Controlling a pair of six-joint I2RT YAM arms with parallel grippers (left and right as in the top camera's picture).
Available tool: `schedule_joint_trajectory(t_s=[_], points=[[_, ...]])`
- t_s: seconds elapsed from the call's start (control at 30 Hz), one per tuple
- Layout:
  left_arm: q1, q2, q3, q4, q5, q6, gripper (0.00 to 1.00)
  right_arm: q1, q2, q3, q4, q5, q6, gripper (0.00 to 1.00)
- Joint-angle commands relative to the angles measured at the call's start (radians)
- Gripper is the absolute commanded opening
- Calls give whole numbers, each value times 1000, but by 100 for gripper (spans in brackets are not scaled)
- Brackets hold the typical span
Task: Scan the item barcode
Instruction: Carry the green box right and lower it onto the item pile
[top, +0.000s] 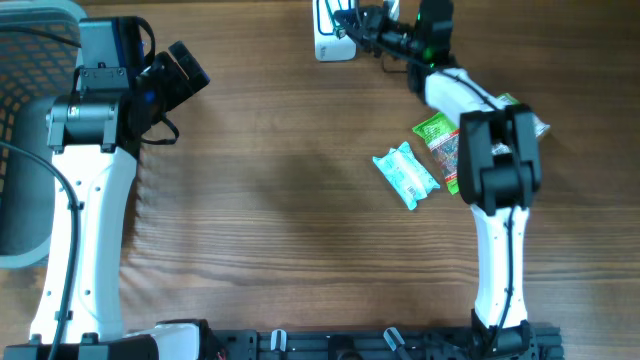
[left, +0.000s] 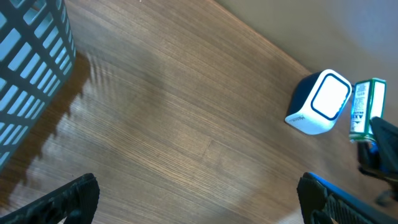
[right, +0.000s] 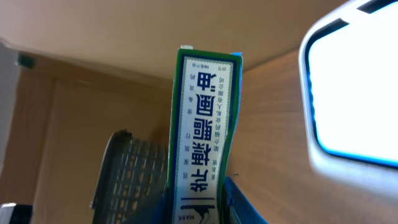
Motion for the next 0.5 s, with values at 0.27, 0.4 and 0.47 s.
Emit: schedule_joint_trajectory(t_s=[0.27,0.4,0.47], points=[[5,-16,14,2,5,19,100,-18,-534,20,-1096,140,-897,6],[5,-16,14,2,5,19,100,-28,-579,20,-1456,459,-1086,6],[5,-16,14,2,5,19,100,-28,-578,0,-1558,609,-1118,6]])
